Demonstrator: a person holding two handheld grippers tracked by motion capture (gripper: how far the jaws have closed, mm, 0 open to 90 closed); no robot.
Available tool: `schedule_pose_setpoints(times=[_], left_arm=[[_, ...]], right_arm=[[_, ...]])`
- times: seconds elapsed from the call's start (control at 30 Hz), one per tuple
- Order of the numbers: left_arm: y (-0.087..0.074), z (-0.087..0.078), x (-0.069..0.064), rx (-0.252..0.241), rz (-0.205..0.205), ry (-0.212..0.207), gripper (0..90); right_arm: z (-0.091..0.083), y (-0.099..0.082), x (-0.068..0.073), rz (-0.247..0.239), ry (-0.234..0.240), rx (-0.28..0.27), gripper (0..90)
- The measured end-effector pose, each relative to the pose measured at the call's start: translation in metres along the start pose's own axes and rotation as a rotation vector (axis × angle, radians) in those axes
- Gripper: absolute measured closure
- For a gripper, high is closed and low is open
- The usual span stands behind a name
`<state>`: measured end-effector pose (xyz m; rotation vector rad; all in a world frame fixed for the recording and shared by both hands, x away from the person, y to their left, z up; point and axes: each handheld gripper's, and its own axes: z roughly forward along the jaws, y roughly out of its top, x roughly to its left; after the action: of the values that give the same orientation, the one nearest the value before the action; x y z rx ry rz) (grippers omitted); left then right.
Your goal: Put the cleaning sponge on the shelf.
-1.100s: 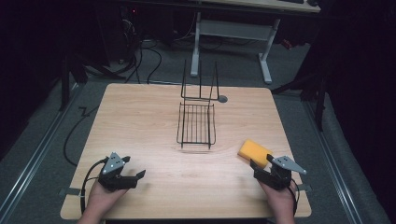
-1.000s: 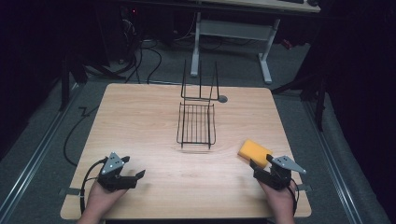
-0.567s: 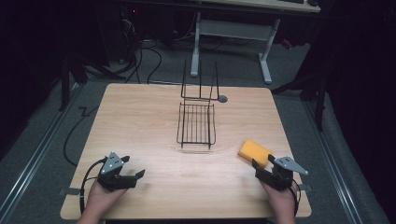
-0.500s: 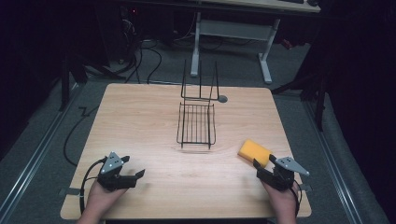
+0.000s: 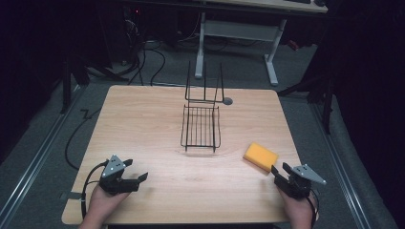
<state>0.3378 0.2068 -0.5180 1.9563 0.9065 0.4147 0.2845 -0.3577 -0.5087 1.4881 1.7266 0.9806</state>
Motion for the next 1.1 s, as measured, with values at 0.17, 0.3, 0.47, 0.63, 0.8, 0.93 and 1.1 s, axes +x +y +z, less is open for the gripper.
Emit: schedule_pose_setpoints(times=[0.17, 0.3, 0.47, 0.63, 0.8, 0.93, 1.1], left_arm=[[0.000, 0.001, -0.001, -0.004, 0.008, 0.012, 18.7], [0.000, 0.003, -0.001, 0.002, 0.006, 0.013, 18.7], [0.000, 0.002, -0.002, 0.004, 0.009, 0.014, 18.6], [0.000, 0.000, -0.001, 0.001, 0.012, 0.011, 18.6], [0.000, 0.000, 0.000, 0.000, 0.012, 0.007, 18.6], [0.000, 0.000, 0.000, -0.003, 0.010, 0.005, 18.7], [0.000, 0.000, 0.000, -0.002, 0.013, 0.003, 18.7]], right_arm=[[0.001, -0.004, -0.009, 0.005, -0.004, 0.054, 84.9], [0.003, -0.004, -0.010, 0.003, -0.004, 0.083, 90.0], [0.009, -0.003, -0.007, -0.018, 0.000, 0.128, 90.0], [0.015, -0.001, -0.004, -0.026, -0.005, 0.152, 90.0], [0.019, -0.002, -0.003, -0.030, 0.007, 0.167, 90.0], [0.019, -0.003, -0.001, -0.040, 0.014, 0.167, 90.0], [0.020, -0.003, 0.002, -0.041, 0.021, 0.172, 90.0]])
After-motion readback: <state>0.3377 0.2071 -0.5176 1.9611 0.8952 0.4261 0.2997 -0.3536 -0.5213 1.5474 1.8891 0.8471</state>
